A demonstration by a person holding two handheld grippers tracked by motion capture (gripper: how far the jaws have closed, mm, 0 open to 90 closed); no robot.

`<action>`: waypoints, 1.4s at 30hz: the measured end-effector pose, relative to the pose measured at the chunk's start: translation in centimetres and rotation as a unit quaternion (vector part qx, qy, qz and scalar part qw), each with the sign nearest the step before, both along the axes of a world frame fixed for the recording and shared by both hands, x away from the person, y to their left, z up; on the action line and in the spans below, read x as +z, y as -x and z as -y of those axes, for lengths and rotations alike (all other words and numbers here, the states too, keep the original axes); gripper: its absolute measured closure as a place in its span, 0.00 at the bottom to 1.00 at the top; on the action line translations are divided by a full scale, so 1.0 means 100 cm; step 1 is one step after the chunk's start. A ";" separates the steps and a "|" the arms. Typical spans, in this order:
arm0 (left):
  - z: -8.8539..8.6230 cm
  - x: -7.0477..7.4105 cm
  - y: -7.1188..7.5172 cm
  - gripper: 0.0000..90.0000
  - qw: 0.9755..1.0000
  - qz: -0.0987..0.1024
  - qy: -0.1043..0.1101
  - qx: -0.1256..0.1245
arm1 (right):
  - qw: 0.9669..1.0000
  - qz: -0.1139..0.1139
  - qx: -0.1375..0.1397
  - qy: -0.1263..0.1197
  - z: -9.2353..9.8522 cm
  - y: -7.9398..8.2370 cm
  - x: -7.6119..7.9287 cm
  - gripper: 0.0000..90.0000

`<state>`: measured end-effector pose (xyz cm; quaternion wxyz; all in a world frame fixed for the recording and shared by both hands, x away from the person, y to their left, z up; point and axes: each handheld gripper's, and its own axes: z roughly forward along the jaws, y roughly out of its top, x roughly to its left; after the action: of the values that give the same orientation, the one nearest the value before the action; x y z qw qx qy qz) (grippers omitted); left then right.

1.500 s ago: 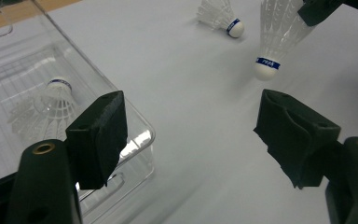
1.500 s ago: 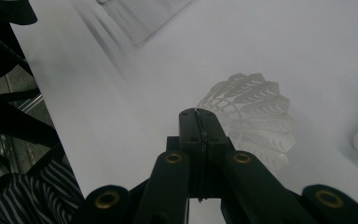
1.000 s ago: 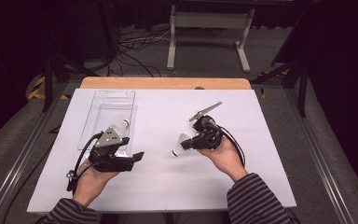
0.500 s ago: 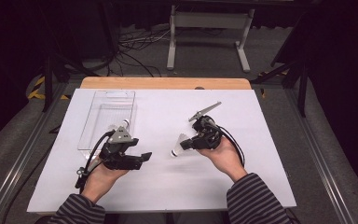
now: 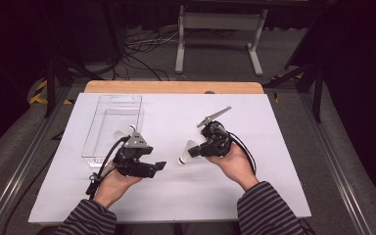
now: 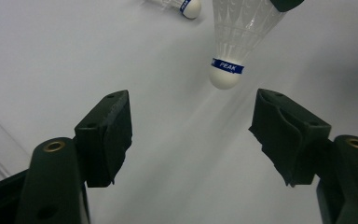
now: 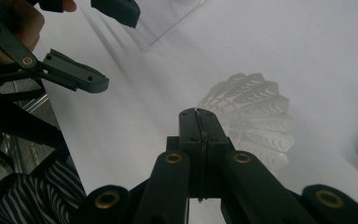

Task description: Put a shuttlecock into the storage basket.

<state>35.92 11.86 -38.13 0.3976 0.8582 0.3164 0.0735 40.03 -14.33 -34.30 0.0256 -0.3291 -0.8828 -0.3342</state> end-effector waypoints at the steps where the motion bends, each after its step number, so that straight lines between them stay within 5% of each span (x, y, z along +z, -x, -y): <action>1: 0.001 0.000 0.000 0.33 1.000 -0.002 -0.002 -0.001 | 1.000 0.000 -0.001 -0.001 0.000 0.000 0.000 1.00; 42: 0.033 -0.017 -0.007 0.36 0.999 -0.018 -0.020 -0.030 | 1.000 0.002 0.014 -0.007 -0.009 0.002 0.004 1.00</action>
<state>36.67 8.56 -39.83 0.3763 0.8764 0.2961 0.0523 39.87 -13.38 -33.91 0.0310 -0.3160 -0.8851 -0.3403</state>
